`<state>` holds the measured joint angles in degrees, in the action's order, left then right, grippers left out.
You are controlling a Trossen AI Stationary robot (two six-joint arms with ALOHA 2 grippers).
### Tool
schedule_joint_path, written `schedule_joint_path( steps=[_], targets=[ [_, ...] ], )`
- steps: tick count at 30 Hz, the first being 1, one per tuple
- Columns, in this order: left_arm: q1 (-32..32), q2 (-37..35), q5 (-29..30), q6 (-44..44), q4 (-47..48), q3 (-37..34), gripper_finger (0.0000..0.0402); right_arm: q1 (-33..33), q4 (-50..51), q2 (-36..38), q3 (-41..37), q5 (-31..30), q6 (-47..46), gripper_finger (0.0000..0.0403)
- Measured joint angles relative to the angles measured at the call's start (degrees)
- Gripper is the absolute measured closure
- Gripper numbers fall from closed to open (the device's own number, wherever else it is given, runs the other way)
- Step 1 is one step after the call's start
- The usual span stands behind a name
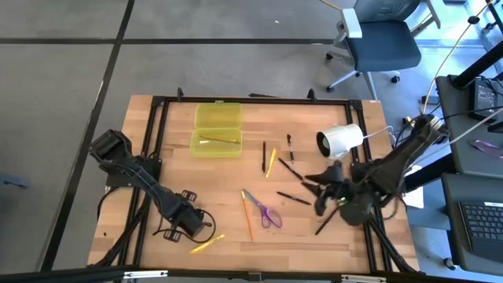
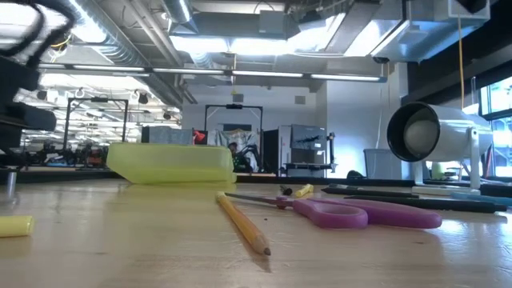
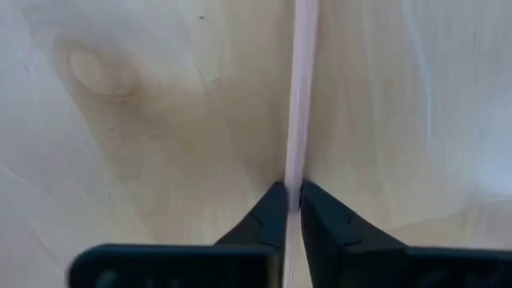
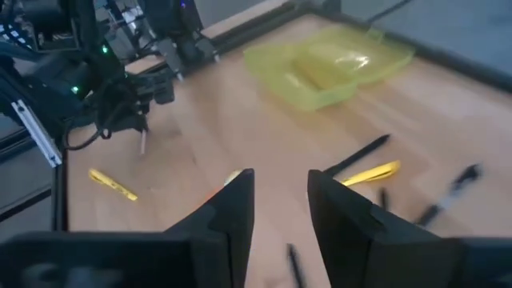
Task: Pick & place school supplies into a supply box
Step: Put the light pink pencil into the yellow supply box
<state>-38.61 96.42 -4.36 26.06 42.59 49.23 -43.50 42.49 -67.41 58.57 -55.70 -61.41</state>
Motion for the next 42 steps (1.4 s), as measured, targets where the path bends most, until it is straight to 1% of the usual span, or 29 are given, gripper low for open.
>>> schedule_joint_path(
  steps=[3, 7, 11, 15, 17, 20, 22, 26, 32, 34, 39, 42],
  targets=[
    [3.3, 0.0, -2.7, 2.3, -1.1, -0.1, 0.0393, -2.0, 4.9, 3.9, 0.0, -2.1, -0.1, 0.0281],
    [8.9, 0.3, -6.7, 8.5, -3.8, -0.2, 0.0395, -3.3, 10.3, 8.1, 0.0, -3.2, 0.0, 0.0281],
    [14.5, 0.4, -7.9, 16.1, -7.8, -0.2, 0.0396, -3.3, 15.5, 12.3, 0.0, -3.2, 0.1, 0.0281],
    [19.6, 0.4, -9.1, 21.4, -12.9, -0.2, 0.0397, -3.3, 19.5, 16.4, 0.0, -3.2, 0.7, 0.0281],
    [21.7, 0.5, -8.2, 23.9, -16.1, -0.2, 0.0397, -3.3, 21.7, 18.3, 0.0, -2.9, 1.7, 0.0281],
    [24.4, 0.6, -5.0, 27.0, -19.2, -0.2, 0.0397, -3.3, 25.5, 20.9, 0.0, -2.2, 1.9, 0.0281],
    [25.8, 0.5, -3.2, 29.1, -19.5, -0.1, 0.0398, -3.3, 28.1, 22.6, 0.0, -1.3, 1.9, 0.0281],
    [27.7, 0.5, -2.1, 30.9, -19.4, 0.0, 0.0398, -3.3, 31.9, 25.2, 0.0, -1.2, 1.9, 0.0281],
    [28.5, -0.1, 1.5, 33.4, -18.5, 0.0, 0.0398, -3.3, 33.8, 28.5, 0.0, -1.2, 3.5, 0.0281],
    [28.4, -0.1, 2.5, 33.7, -16.7, 0.6, 0.0398, -3.3, 33.8, 29.3, 0.0, -1.2, 3.7, 0.0281],
    [28.6, -0.2, 7.1, 32.7, -6.0, 4.5, 0.0398, -3.3, 33.7, 30.2, 0.0, -1.7, 3.8, 0.0281],
    [29.0, -0.3, 7.4, 31.4, -2.6, 5.8, 0.0398, -3.3, 33.7, 30.1, 0.0, -1.7, 3.5, 0.0281]
  ],
)
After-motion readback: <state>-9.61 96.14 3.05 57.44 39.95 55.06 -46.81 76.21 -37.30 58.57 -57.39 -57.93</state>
